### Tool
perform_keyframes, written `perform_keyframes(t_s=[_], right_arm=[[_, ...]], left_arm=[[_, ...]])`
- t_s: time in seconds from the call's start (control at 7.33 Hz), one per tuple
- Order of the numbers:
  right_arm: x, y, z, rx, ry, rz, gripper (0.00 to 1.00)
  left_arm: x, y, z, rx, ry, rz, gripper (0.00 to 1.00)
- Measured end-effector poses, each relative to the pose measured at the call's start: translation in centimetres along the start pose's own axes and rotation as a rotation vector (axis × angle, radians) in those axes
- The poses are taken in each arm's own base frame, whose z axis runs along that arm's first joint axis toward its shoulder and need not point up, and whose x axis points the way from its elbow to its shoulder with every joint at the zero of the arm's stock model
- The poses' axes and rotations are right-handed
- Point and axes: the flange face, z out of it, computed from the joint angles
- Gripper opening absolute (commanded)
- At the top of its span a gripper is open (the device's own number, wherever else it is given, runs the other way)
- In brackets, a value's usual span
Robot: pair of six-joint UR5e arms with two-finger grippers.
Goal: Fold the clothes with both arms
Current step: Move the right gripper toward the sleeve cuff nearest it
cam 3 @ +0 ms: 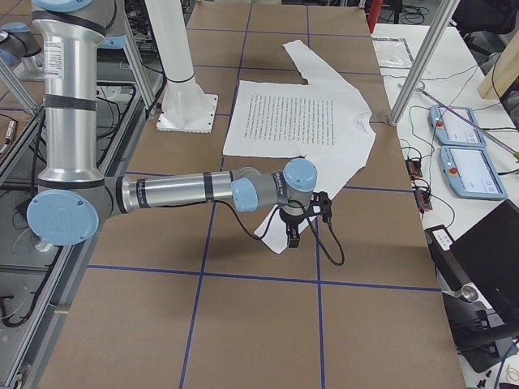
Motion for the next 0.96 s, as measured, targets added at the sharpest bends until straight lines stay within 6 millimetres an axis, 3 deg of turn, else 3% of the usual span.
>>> perform_keyframes(t_s=[0.41, 0.96], right_arm=[[-1.7, 0.4, 7.0, 0.046, -0.052, 0.162, 0.89], [0.0, 1.8, 10.3, 0.039, -0.064, 0.304, 0.86]], left_arm=[[1.1, -0.4, 0.3, 0.028, 0.02, 0.051, 0.98], [1.9, -0.7, 0.5, 0.046, 0.032, 0.084, 0.99]])
